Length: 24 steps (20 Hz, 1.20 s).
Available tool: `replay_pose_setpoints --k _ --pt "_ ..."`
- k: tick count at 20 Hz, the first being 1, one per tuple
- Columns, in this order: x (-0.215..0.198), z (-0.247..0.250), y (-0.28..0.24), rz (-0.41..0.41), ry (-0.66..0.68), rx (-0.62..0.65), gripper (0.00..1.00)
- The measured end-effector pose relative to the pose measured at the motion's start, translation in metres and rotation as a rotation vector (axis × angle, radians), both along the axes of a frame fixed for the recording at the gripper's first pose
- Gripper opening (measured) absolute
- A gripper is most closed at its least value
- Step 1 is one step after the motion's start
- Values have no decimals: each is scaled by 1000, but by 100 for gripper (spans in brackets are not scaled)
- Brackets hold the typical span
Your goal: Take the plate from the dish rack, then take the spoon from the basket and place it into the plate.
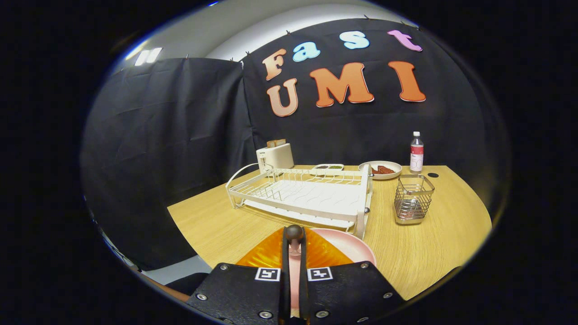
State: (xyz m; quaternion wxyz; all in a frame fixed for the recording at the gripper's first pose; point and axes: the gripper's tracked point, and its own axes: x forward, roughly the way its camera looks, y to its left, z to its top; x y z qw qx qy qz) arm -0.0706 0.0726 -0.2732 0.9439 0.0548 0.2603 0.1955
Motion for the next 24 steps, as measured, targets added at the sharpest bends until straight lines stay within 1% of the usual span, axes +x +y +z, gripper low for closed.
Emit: replay_pose_setpoints --k 3,7,9,10,12,15,16,19,20,21,22,24 --pt "-5 -3 -9 -9 11 17 8" --pt "-11 -20 -27 -41 43 -24 11" --pt "-11 -28 -36 -65 58 -37 14" --pt "-10 -29 -41 -82 58 -33 18" --pt "-12 -29 -43 -101 60 -13 22" --pt "-8 -24 -52 -139 41 -7 23" --pt "-5 -21 -55 -155 29 1 29" --pt "3 -11 -60 -209 6 39 35" --pt "7 -4 -64 -236 -11 41 40" --pt "11 7 -66 -259 -39 38 42" --pt "16 18 -68 -279 -72 27 48" --pt "22 43 -70 -312 -149 2 56"
